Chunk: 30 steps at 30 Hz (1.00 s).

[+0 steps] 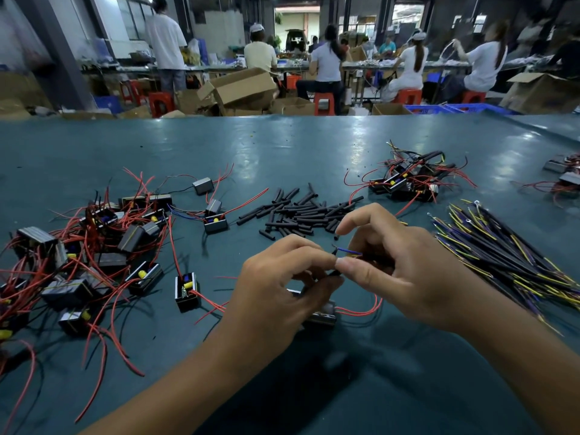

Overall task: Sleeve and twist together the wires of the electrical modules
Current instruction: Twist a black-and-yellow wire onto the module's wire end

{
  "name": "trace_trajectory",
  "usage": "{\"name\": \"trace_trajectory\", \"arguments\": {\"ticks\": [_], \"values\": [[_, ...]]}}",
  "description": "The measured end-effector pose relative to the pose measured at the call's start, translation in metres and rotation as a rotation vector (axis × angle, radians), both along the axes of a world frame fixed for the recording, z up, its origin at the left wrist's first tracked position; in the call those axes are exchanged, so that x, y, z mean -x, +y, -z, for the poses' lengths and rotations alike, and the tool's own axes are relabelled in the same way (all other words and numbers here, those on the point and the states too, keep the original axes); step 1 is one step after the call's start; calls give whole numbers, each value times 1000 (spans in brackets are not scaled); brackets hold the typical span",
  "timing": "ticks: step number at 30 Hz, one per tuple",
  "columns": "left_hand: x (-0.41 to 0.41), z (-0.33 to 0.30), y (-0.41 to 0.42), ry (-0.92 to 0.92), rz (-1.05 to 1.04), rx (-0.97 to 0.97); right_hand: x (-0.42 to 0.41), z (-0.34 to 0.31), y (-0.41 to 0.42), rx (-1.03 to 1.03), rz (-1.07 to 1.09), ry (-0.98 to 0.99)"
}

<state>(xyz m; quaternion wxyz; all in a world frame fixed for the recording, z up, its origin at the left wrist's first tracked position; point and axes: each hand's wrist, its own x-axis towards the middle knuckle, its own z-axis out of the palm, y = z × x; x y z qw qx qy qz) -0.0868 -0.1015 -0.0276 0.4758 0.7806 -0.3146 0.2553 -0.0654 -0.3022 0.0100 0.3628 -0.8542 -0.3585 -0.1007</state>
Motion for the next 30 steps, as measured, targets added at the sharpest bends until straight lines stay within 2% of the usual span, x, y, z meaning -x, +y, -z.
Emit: {"name": "trace_trajectory", "arguments": {"ticks": [4,7,10,14,16,24,30], "values": [[3,-1,0,150,45,185,-2,1,0,-32,-2,17],[-1,-4,8,166,-95,270,-3,1,-4,-50,-11,44],[-8,-7,15,265,-147,220,-2,2,-3,-83,-9,36],[-12,-5,16,546,22,32,-1,3,1,-122,23,18],[-12,-3,14,619,96,-14,0,3,2,-124,49,7],[-10,-1,13,605,166,18,3,5,7,-163,130,0],[-12,2,13,641,186,41,2,7,6,-153,86,-12]]}}
